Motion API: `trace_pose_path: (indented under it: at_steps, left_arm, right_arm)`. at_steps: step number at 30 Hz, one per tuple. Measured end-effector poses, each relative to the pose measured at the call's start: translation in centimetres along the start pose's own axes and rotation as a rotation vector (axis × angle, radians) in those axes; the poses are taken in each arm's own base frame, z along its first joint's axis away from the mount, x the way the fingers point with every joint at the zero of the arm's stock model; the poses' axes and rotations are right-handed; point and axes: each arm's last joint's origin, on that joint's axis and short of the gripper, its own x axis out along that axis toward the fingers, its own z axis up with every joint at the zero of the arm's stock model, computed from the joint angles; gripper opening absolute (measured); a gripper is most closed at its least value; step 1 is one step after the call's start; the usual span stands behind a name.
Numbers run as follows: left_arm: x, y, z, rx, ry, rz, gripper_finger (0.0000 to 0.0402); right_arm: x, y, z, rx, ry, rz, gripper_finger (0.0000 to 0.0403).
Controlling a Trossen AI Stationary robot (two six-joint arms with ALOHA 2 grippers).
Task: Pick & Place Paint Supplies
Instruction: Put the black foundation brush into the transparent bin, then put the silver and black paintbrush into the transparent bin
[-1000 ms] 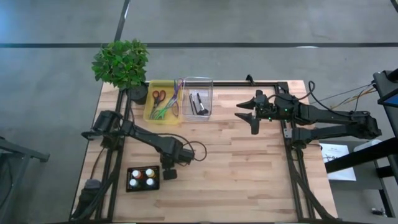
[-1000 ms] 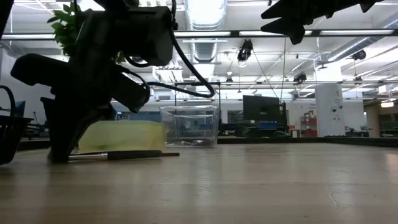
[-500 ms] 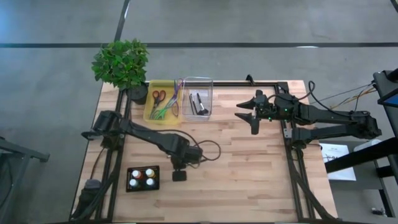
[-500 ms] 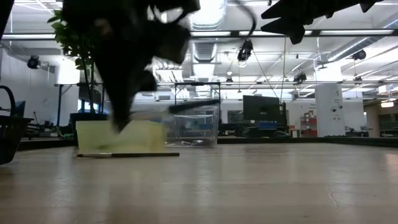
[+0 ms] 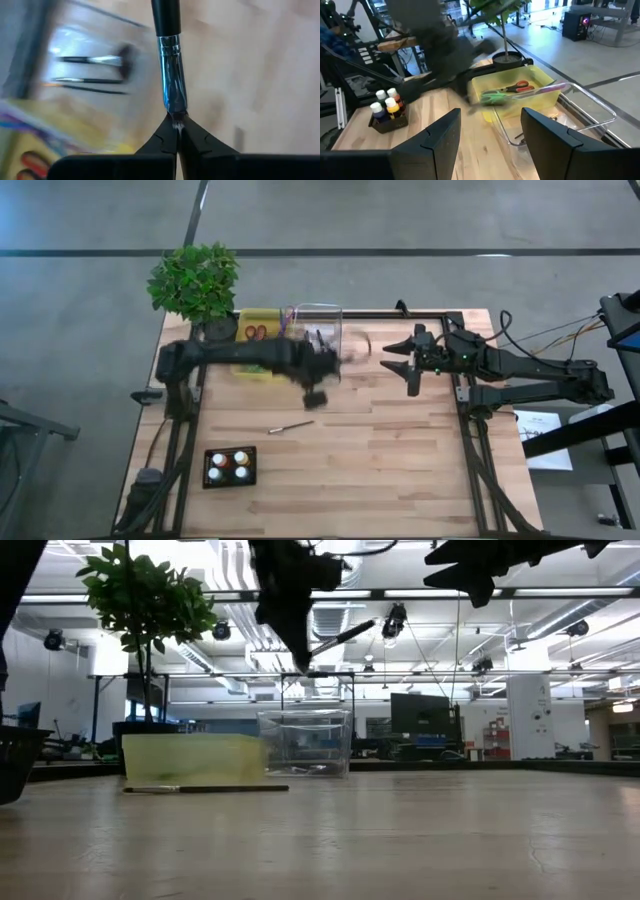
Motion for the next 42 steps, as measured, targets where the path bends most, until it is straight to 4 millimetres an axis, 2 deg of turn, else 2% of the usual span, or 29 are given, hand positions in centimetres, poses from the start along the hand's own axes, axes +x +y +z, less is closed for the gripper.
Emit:
trace_pose_path:
  at_steps: [6, 9, 11, 18, 23, 35, 42]
  left_arm:
    - [1.1, 8.1, 1.2, -0.257, -0.019, 0.084, 0.0000]
    - [2.0, 10.9, 1.2, -0.332, -0.039, 0.108, 0.0000]
    - [2.6, 11.9, 1.2, -0.360, -0.057, 0.101, 0.0000]
    - [5.1, 11.9, 0.6, -0.372, -0.073, 0.032, 0.0000]
    - [5.8, 11.7, 0.1, -0.365, -0.047, 0.031, 0.0002]
    - [5.9, 11.6, 0.0, -0.361, -0.034, 0.012, 0.0104]
    - [5.6, 11.1, -0.4, -0.301, 0.013, -0.134, 0.0122]
  right_arm:
    - [0.0, -0.1, -0.3, -0.004, 0.005, -0.001, 0.0206]
    - [-0.1, 0.0, -0.2, -0.008, -0.005, 0.001, 0.0206]
    - [-0.1, 0.0, -0.1, -0.008, -0.011, 0.003, 0.0206]
    - [-0.2, 0.0, -0.1, -0.008, -0.012, 0.005, 0.0206]
    - [-0.2, 0.0, -0.1, -0.006, -0.011, 0.005, 0.0206]
    - [-0.2, 0.0, -0.3, -0.006, -0.002, 0.008, 0.0206]
    - [-0.2, 0.0, -0.3, -0.005, -0.001, 0.007, 0.0206]
